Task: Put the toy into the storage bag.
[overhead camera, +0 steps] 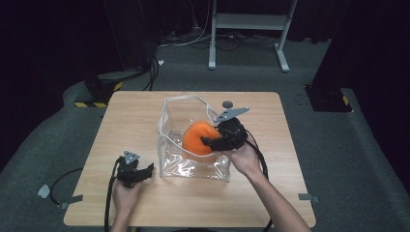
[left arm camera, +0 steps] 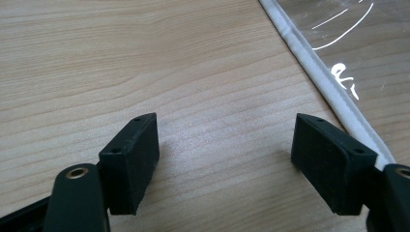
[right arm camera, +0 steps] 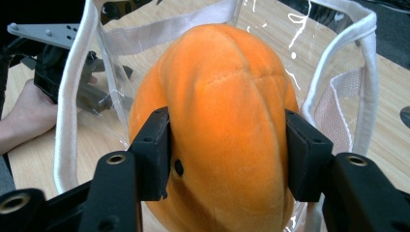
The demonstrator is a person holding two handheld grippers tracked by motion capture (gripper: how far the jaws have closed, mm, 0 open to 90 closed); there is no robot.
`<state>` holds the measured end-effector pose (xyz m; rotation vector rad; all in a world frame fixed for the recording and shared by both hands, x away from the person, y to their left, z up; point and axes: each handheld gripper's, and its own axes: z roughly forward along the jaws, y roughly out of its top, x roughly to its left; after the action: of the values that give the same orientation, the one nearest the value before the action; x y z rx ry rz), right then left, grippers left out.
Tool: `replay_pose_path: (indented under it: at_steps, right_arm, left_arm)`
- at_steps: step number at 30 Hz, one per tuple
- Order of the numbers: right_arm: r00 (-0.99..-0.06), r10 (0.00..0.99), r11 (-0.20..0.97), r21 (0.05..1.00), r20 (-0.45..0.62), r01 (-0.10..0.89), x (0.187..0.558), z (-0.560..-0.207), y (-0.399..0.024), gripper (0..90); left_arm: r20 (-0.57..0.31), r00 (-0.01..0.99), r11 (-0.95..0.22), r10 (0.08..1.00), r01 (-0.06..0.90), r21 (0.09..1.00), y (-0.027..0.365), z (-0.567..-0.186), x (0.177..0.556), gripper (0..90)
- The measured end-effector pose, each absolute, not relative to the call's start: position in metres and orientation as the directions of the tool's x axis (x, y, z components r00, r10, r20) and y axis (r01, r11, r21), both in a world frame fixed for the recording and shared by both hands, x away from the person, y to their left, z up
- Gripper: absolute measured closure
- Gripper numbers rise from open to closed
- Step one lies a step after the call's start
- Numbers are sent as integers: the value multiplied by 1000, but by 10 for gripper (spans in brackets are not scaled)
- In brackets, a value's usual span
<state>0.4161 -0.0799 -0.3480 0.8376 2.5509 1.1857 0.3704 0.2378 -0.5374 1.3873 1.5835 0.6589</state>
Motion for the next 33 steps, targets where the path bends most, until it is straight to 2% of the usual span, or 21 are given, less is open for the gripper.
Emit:
replay_pose_path:
  at_steps: [16,33]
  right_arm:
    - [-813,580,532,731,53,427,416,-353,-82,362]
    - [-818,573,514,754,53,409,414,-350,-88,384]
  left_arm:
    - [-274,41,220,961,484,847,238,-537,370,253]
    - [-273,42,220,961,484,847,238,-537,370,253]
